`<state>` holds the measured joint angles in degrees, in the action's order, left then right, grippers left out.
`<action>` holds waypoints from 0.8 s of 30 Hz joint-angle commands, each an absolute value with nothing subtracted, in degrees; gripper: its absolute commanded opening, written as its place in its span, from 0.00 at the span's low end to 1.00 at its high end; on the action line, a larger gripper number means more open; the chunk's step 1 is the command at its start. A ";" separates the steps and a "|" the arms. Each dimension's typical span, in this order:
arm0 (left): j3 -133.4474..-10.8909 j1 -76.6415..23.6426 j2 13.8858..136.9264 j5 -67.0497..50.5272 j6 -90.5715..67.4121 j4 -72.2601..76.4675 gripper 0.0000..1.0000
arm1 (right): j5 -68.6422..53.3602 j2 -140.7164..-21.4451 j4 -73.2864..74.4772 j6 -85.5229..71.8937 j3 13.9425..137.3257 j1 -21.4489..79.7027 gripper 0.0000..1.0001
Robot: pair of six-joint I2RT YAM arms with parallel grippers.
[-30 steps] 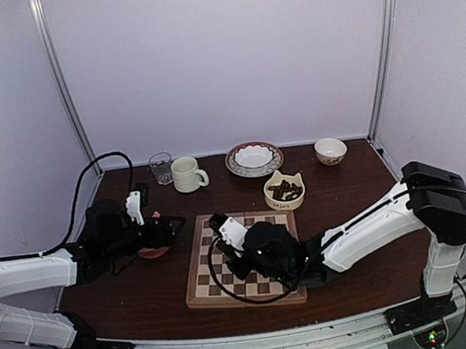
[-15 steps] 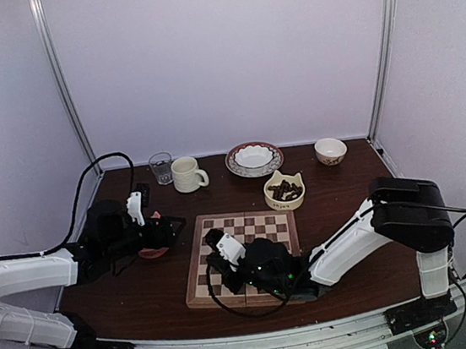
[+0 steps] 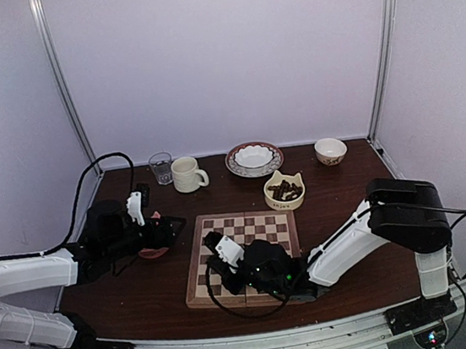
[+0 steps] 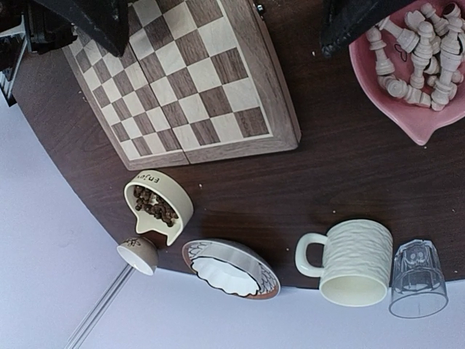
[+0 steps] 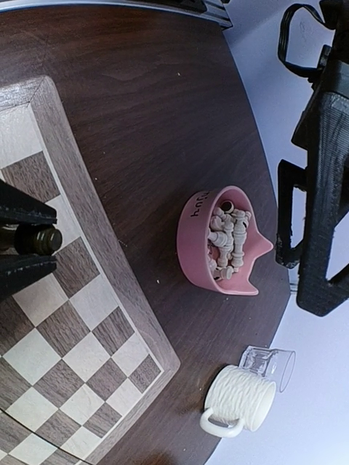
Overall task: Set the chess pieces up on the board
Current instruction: Place the king on the chessboard.
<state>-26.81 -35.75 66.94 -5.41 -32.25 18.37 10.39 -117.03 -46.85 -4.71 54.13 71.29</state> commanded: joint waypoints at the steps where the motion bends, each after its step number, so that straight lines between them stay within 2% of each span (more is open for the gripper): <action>1: -28.56 -36.04 67.10 -6.07 -32.52 20.21 0.91 | 10.11 -116.59 -46.21 -4.62 55.11 71.38 0.18; 13: -28.83 -36.03 67.24 -6.14 -32.52 19.86 0.91 | 10.04 -115.24 -45.37 -4.39 54.85 71.43 0.21; 18: -29.60 -36.04 66.58 -5.81 -32.59 17.65 0.91 | 9.44 -111.48 -42.53 -2.91 54.44 71.44 0.33; 24: -30.55 -36.07 63.96 -3.43 -33.14 11.89 0.91 | 6.17 -104.18 -29.79 -3.06 56.58 70.23 0.41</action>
<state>-28.93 -35.75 65.98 -4.73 -32.51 14.15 9.02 -109.51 -37.67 -2.83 54.22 71.22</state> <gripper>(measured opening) 0.913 0.391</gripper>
